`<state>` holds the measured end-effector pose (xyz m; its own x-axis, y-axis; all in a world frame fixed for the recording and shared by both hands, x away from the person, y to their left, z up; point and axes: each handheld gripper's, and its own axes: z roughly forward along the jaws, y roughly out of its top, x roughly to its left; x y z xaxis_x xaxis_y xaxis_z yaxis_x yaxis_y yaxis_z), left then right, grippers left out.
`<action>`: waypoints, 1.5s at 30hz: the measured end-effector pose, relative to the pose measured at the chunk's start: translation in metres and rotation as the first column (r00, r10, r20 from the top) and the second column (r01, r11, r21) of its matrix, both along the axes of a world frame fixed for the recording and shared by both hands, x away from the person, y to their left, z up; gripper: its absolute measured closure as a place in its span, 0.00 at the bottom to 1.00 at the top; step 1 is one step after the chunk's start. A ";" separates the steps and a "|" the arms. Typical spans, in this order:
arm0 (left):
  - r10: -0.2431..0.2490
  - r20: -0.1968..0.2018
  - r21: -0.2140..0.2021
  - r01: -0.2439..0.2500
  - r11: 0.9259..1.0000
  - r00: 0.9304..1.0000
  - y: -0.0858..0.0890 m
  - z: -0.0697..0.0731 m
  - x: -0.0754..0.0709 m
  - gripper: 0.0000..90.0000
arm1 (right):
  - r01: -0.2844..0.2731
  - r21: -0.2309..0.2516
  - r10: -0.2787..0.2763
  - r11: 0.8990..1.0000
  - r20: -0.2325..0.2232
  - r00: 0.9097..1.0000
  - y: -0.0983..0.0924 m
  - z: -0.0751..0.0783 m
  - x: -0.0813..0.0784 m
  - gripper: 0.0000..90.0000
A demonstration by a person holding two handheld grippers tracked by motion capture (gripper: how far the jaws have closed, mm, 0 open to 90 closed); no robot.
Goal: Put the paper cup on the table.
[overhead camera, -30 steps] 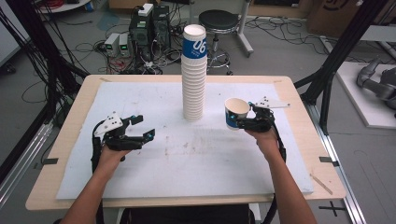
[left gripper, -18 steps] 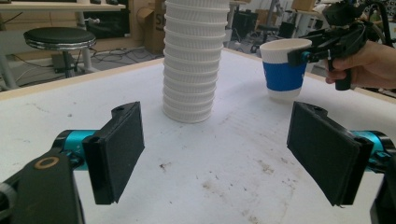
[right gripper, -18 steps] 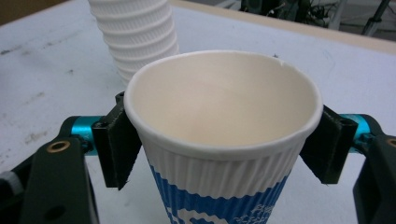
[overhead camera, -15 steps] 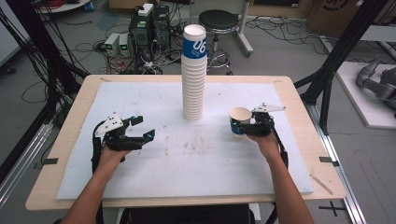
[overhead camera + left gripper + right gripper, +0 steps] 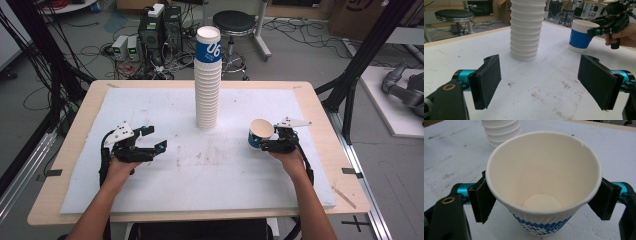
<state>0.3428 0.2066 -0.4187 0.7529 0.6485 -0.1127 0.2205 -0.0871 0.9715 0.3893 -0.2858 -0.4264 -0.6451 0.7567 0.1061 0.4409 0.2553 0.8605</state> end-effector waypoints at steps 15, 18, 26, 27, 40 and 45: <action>0.009 -0.013 -0.013 -0.009 1.000 1.000 0.001 -0.001 0.001 0.21 | -0.042 -0.033 0.042 0.999 -0.016 0.999 -0.028 0.005 -0.028 0.21; 0.012 -0.009 -0.016 -0.012 1.000 1.000 0.002 -0.001 0.001 0.21 | -0.049 -0.014 0.049 0.999 -0.008 0.999 -0.034 0.009 -0.035 0.21; 0.019 0.002 -0.056 -0.019 0.998 1.000 0.005 0.002 0.000 0.21 | -0.030 0.021 0.028 0.999 0.115 0.993 -0.044 0.035 -0.051 0.21; 0.019 0.005 -0.059 -0.019 0.998 1.000 0.005 0.003 0.000 0.21 | -0.032 0.026 0.029 0.999 0.125 0.992 -0.045 0.038 -0.052 0.21; 0.018 0.014 -0.054 -0.017 0.998 1.000 0.006 0.005 -0.002 0.21 | 0.029 0.059 -0.038 0.998 0.169 0.985 -0.055 0.049 -0.062 0.21; 0.016 0.026 -0.057 -0.014 0.998 1.000 0.007 0.007 -0.004 0.21 | 0.030 0.045 -0.037 0.999 0.175 0.984 -0.053 0.050 -0.065 0.21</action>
<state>0.3387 0.2135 -0.4122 0.7462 0.6530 -0.1297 0.1953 -0.0284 0.9803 0.3246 -0.3391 -0.3761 -0.6308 0.7756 0.0251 0.2893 0.2051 0.9350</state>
